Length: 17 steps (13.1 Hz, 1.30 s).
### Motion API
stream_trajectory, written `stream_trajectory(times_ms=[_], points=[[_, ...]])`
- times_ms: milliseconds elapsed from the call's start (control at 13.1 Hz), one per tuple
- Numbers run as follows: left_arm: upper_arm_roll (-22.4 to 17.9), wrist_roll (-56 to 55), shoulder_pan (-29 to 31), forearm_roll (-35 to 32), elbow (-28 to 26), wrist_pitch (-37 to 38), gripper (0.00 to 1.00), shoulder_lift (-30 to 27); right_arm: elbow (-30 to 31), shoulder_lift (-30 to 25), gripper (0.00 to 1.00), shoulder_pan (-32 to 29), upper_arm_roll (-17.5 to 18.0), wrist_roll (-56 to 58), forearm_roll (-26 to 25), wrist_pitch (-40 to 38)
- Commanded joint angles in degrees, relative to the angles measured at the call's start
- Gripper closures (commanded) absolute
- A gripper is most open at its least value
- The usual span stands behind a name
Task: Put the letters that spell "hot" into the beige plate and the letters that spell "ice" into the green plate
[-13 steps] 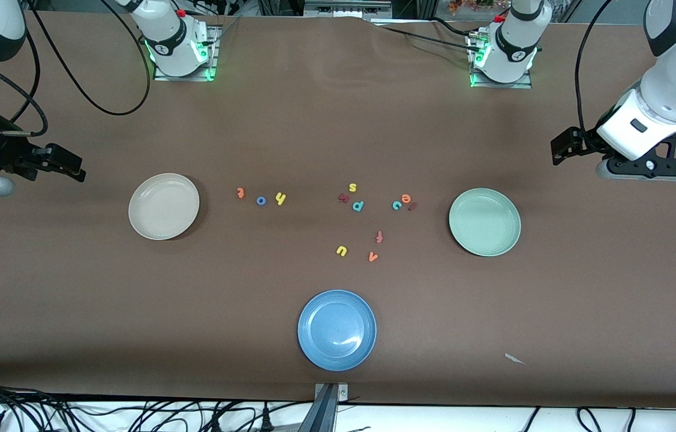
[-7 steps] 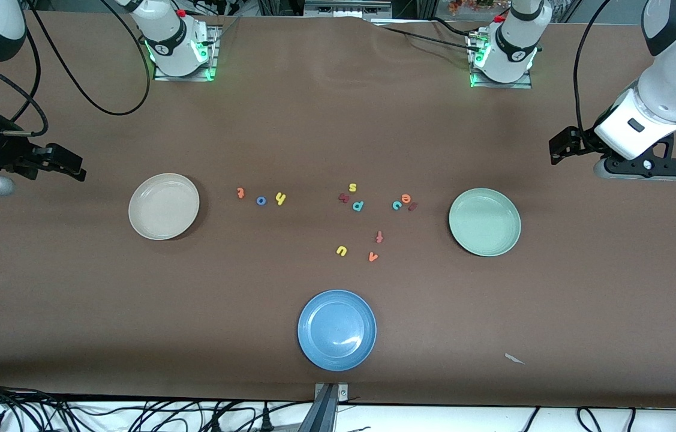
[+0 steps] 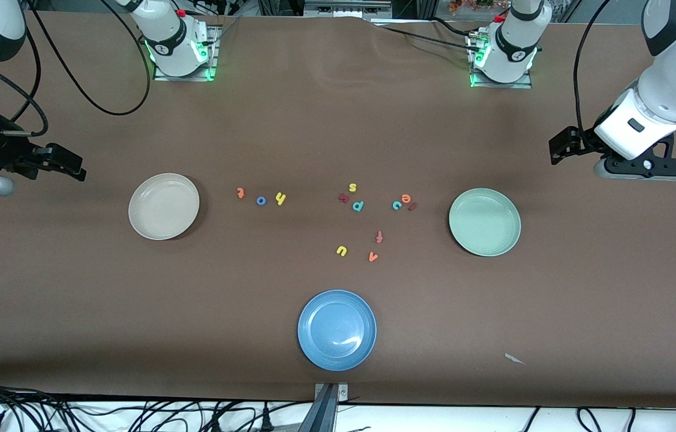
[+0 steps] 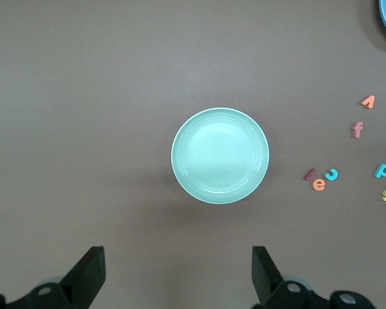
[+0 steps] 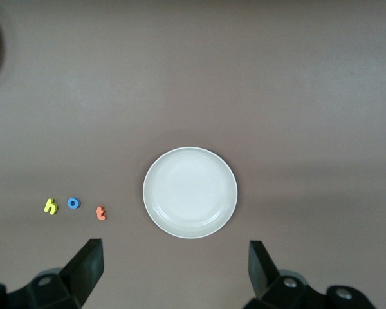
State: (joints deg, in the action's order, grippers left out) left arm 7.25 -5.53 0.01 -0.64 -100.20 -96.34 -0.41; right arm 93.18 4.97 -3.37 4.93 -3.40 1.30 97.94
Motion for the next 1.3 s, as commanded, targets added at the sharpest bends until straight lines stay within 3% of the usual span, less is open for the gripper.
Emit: stream_trajectory(times_ms=[0, 1223], points=[[0.05, 0.17, 0.08, 0.02, 0.27, 0.80, 0.00, -0.29, -0.11, -0.49, 0.00, 0.03, 0.16, -0.82, -0.86, -0.73], [0.05, 0.70, 0.08, 0.02, 0.18, 0.63, 0.00, -0.29, -0.46, -0.49, 0.00, 0.03, 0.25, -0.90, -0.42, -0.91]])
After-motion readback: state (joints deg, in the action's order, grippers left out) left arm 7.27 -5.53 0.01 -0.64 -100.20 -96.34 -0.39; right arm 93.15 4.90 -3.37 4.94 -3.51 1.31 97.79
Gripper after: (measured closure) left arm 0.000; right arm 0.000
